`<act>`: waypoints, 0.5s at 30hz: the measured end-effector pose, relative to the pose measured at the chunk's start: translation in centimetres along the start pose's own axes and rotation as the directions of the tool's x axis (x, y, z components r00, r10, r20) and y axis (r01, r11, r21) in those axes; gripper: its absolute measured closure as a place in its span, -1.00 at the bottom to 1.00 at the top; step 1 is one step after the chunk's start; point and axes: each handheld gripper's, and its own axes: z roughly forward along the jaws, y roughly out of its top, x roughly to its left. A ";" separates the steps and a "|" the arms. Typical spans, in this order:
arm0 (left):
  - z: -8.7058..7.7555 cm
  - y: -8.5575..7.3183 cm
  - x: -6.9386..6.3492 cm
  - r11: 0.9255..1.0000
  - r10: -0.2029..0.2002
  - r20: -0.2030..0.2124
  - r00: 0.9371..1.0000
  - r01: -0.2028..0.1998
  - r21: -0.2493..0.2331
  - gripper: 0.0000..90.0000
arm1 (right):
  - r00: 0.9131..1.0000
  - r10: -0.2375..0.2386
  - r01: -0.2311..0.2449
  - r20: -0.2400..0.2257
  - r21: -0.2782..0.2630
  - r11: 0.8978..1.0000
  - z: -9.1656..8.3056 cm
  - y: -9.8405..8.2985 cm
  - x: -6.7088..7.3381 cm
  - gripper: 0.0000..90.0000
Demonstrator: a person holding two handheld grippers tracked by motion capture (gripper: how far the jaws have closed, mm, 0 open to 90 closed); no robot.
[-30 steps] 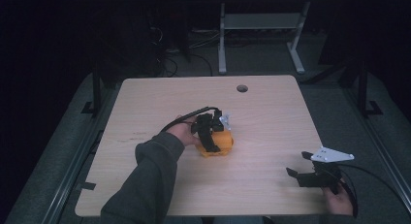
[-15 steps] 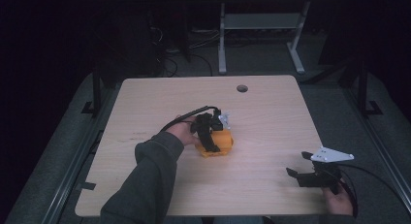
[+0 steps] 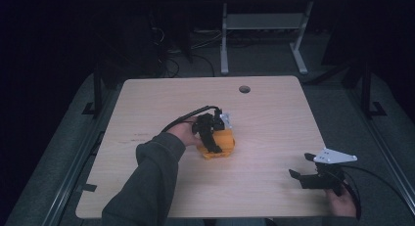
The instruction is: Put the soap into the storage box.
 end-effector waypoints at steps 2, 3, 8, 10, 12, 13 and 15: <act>-0.1 0.0 0.0 1.000 -0.001 -0.007 1.000 0.001 -0.008 -0.59 | 1.000 0.000 0.000 0.000 0.000 1.000 0.0 0.0 0.0 -0.69; -0.5 0.0 0.0 1.000 -0.002 -0.008 1.000 0.001 -0.021 -0.59 | 1.000 0.001 -0.001 0.000 0.000 1.000 0.0 0.0 0.0 -0.69; -0.9 -0.1 -0.1 1.000 -0.006 -0.019 1.000 0.005 -0.023 -0.60 | 1.000 0.002 -0.002 -0.001 0.002 1.000 0.0 0.0 0.0 -0.69; -1.1 -0.1 -0.3 1.000 -0.002 -0.025 1.000 0.002 -0.022 -0.59 | 1.000 0.005 -0.005 -0.001 0.004 1.000 0.0 0.0 0.1 -0.69; -1.4 -0.2 -0.4 1.000 0.002 -0.033 0.999 -0.002 -0.026 -0.59 | 1.000 0.008 -0.008 0.000 0.004 1.000 0.0 0.0 0.1 -0.69; -1.5 -0.2 -0.4 1.000 0.000 -0.032 0.999 -0.001 -0.027 -0.59 | 1.000 0.007 -0.007 0.000 0.003 1.000 0.0 0.0 0.1 -0.69; -1.7 -0.2 -0.5 0.999 0.005 -0.038 0.999 -0.006 -0.032 -0.59 | 1.000 0.006 -0.006 -0.001 0.004 1.000 0.0 0.0 0.1 -0.69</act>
